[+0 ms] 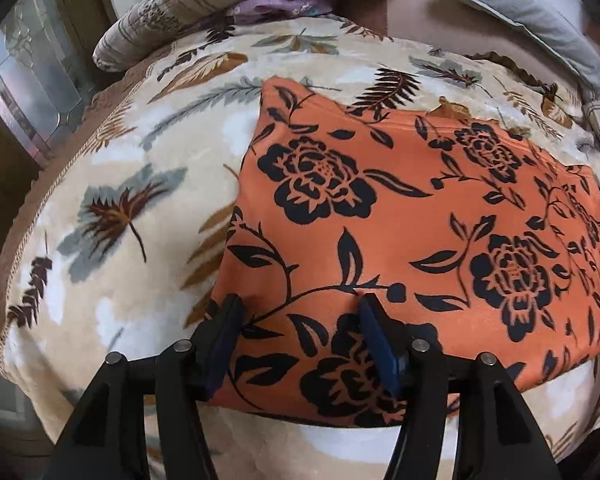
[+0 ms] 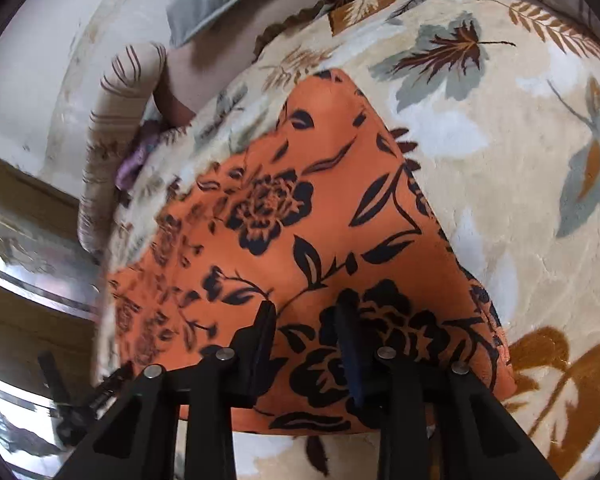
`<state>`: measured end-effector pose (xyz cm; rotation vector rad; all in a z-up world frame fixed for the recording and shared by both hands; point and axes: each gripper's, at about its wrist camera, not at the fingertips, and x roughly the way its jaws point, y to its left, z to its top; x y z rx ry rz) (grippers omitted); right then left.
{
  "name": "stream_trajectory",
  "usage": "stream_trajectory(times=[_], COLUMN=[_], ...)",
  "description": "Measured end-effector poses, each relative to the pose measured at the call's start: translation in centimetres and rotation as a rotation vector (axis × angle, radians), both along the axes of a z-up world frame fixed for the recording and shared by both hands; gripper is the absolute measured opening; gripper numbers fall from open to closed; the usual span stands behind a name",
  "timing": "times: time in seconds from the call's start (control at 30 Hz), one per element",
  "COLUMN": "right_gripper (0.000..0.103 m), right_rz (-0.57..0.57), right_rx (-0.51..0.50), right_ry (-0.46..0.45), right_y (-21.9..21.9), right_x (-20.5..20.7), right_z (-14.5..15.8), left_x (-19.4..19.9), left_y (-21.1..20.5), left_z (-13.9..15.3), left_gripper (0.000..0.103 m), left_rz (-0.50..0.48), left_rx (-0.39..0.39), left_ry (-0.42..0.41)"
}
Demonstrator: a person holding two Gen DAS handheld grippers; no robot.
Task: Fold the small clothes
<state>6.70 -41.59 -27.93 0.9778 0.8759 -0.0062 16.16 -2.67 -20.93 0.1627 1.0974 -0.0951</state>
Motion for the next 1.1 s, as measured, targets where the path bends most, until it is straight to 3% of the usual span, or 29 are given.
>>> stream_trajectory(times=[0.17, 0.23, 0.3, 0.4, 0.6, 0.67, 0.73, 0.9, 1.03, 1.07, 1.1], right_gripper=[0.037, 0.037, 0.038, 0.038, 0.037, 0.037, 0.037, 0.037, 0.038, 0.047, 0.064], right_rz=[0.078, 0.141, 0.221, 0.228, 0.195, 0.194, 0.197, 0.191, 0.156, 0.141, 0.124], right_rx=[-0.044, -0.054, -0.06, -0.124, -0.008, 0.005, 0.007, 0.021, 0.073, 0.09, 0.106], right_ry=[-0.122, -0.105, -0.021, -0.018, -0.015, -0.015, -0.018, -0.022, -0.042, -0.064, -0.08], right_y=[2.8, 4.5, 6.4, 7.3, 5.6, 5.5, 5.8, 5.3, 4.5, 4.0, 3.6], right_x=[0.9, 1.9, 3.3, 3.7, 3.7, 3.9, 4.1, 3.9, 3.7, 3.2, 2.8], right_z=[2.5, 2.6, 1.3, 1.6, 0.5, 0.1, 0.0, 0.1, 0.3, 0.5, 0.6], left_x=[1.1, 2.7, 4.8, 7.9, 13.8, 15.1, 15.1, 13.1, 8.8, 7.7, 5.9], left_y=[0.2, 0.3, 0.5, 1.0, 0.5, 0.9, 1.1, 0.5, -0.3, -0.6, -1.3], left_z=[1.9, 1.7, 1.3, 0.8, -0.7, -2.5, -2.9, -1.4, 1.8, 2.4, 3.0], left_gripper=[0.062, 0.062, 0.062, 0.062, 0.062, 0.071, 0.079, 0.079, 0.078, 0.078, 0.078], left_rz=[0.009, 0.022, 0.048, 0.104, 0.138, 0.176, 0.182, 0.135, 0.054, 0.03, -0.007], left_rx=[-0.05, -0.038, -0.034, -0.029, -0.064, -0.077, -0.083, -0.029, -0.035, -0.041, -0.052], left_ry=[-0.047, -0.03, -0.012, 0.01, 0.064, 0.106, 0.068, 0.043, -0.051, -0.066, -0.083])
